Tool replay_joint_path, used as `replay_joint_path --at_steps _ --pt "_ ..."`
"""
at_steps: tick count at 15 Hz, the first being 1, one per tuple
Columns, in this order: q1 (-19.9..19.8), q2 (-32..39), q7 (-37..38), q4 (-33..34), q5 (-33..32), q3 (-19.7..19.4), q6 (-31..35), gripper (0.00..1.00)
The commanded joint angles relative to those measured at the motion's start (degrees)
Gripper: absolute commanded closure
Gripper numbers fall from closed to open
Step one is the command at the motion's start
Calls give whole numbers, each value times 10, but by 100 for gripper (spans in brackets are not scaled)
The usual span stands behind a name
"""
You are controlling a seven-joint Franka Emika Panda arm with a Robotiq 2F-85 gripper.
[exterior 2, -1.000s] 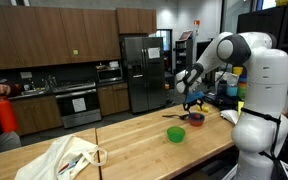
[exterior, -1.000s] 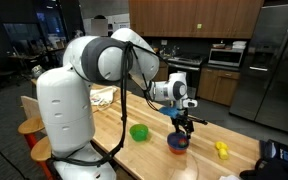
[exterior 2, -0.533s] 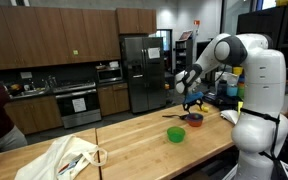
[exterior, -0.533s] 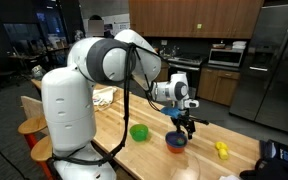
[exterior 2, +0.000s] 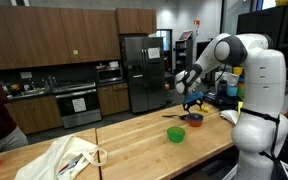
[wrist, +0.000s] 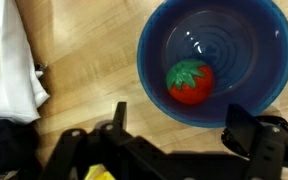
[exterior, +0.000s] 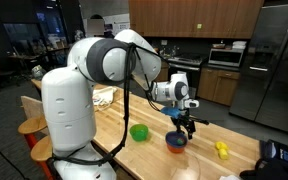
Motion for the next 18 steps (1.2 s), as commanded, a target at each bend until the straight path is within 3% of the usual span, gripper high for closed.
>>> replay_joint_path --at_steps 1,18 --pt "2 -15 -9 -13 -5 -8 6 0" --pt "-3 -59 -5 -108 -86 -14 78 0"
